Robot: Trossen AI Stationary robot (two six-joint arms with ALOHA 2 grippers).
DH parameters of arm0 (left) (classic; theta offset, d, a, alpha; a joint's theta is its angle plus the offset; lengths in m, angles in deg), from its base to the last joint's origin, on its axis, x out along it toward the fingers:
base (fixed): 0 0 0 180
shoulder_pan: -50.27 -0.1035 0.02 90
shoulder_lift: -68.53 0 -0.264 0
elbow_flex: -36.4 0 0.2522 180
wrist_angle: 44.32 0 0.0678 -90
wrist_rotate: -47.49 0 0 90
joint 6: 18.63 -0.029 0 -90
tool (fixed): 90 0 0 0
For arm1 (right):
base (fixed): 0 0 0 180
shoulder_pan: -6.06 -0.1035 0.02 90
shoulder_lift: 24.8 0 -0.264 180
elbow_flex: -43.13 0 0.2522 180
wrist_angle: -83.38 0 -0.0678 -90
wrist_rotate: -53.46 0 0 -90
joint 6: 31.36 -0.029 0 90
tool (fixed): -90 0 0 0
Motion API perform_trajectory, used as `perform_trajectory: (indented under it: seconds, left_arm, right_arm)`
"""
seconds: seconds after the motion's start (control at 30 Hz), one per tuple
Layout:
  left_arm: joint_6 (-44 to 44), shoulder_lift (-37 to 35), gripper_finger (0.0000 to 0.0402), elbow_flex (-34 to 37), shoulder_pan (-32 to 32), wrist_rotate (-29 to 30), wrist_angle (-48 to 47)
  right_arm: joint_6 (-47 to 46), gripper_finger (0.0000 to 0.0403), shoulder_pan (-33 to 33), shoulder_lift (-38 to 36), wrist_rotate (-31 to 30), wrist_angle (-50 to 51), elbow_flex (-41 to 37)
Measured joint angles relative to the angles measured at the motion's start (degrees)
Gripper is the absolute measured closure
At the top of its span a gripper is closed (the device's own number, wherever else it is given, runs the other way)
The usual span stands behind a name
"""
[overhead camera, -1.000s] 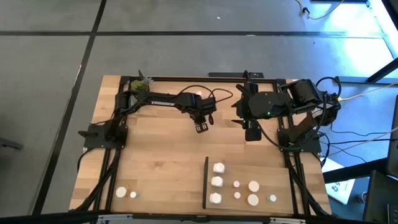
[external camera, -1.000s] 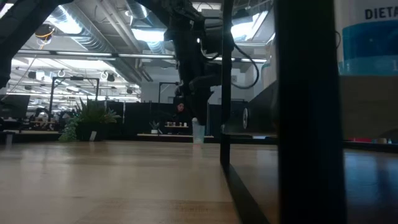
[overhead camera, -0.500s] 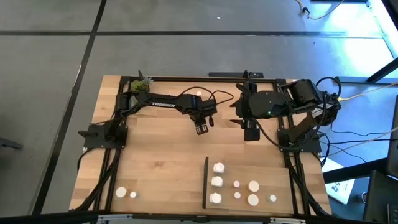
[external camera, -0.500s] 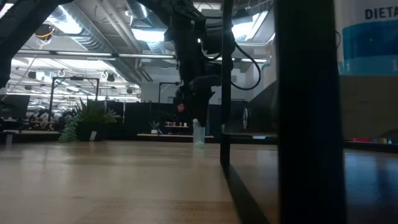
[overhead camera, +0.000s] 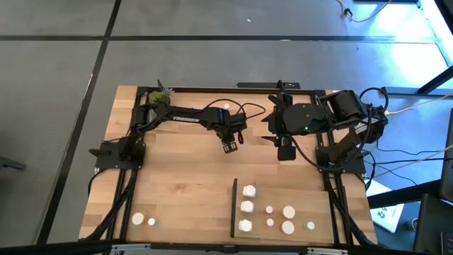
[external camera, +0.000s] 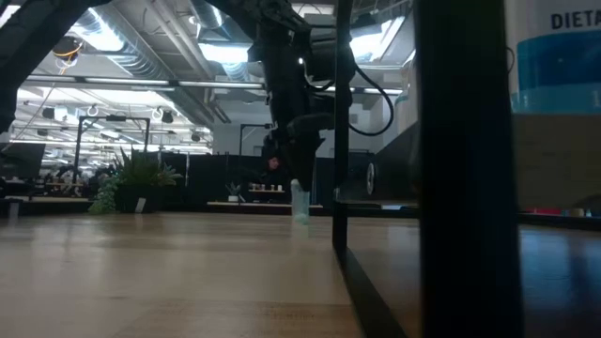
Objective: Pick and place medicine bottles onto shelf by color
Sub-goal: Put the middle left blue pill bottle on the shelf
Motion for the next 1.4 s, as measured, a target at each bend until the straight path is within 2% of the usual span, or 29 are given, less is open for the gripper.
perform_trajectory:
  seconds: [0.43,0.73,1.03,1.4]
  left_arm:
    - [1.09,-0.02,0.0294,0.00,0.00,-0.67,0.05]
    - [1.09,-0.02,0.0268,0.00,0.00,-0.85,0.07]
    - [0.93,-0.02,0.0214,0.00,0.73,-0.84,0.09]
    - [0.96,-1.13,0.0127,-0.01,0.81,-0.24,0.15]
  right_arm:
    - [0.00,0.0167,0.00,0.00,0.00,0.00,0.00]
    - [0.00,0.0167,0.00,0.02,0.00,0.00,0.00]
    - [-0.02,0.0167,-0.02,0.02,0.02,0.00,0.00]
    - [0.00,0.0167,-0.02,0.02,0.02,-0.02,0.00]
